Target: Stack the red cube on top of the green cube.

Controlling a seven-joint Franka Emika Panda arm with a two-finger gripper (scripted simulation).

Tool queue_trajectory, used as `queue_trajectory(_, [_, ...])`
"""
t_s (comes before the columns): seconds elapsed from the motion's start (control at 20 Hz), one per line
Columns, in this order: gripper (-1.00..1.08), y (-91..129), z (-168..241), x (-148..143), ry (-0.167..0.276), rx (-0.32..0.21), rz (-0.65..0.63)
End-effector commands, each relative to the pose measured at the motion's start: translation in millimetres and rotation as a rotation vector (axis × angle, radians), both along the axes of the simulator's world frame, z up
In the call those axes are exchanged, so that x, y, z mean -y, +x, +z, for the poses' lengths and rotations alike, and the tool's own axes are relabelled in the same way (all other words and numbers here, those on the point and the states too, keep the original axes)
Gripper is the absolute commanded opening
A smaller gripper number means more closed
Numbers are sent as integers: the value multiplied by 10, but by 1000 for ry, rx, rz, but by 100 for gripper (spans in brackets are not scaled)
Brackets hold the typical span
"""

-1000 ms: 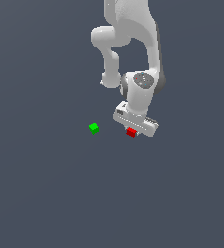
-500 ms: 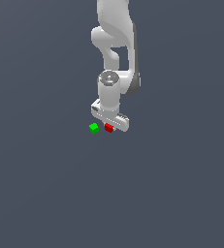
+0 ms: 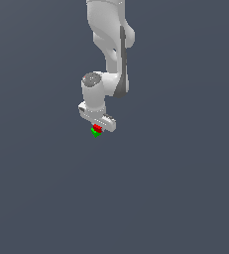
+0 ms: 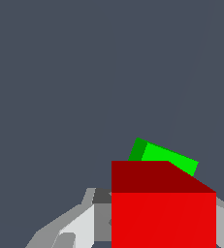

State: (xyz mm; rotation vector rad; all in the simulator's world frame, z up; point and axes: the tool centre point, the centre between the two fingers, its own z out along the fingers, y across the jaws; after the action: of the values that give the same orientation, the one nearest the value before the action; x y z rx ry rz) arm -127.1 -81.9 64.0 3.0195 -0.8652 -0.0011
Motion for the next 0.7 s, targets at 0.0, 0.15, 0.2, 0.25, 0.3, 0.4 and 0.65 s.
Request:
queue_trajectory(0.0, [-100, -28, -14, 102, 0, 1, 2])
queue_trajectory(0.15, [-100, -43, -25, 170, 0, 1, 2])
queue_trajectory(0.2, [-100, -44, -27, 182, 0, 1, 2])
queue_trajectory(0.25, [-100, -42, -28, 186, 0, 1, 2])
queue_trajectory(0.3, [-100, -41, -28, 188, 0, 1, 2])
queue_trajectory(0.4, [100, -41, -28, 188, 0, 1, 2])
queue_trajectory(0.65, [100, -41, -28, 188, 0, 1, 2])
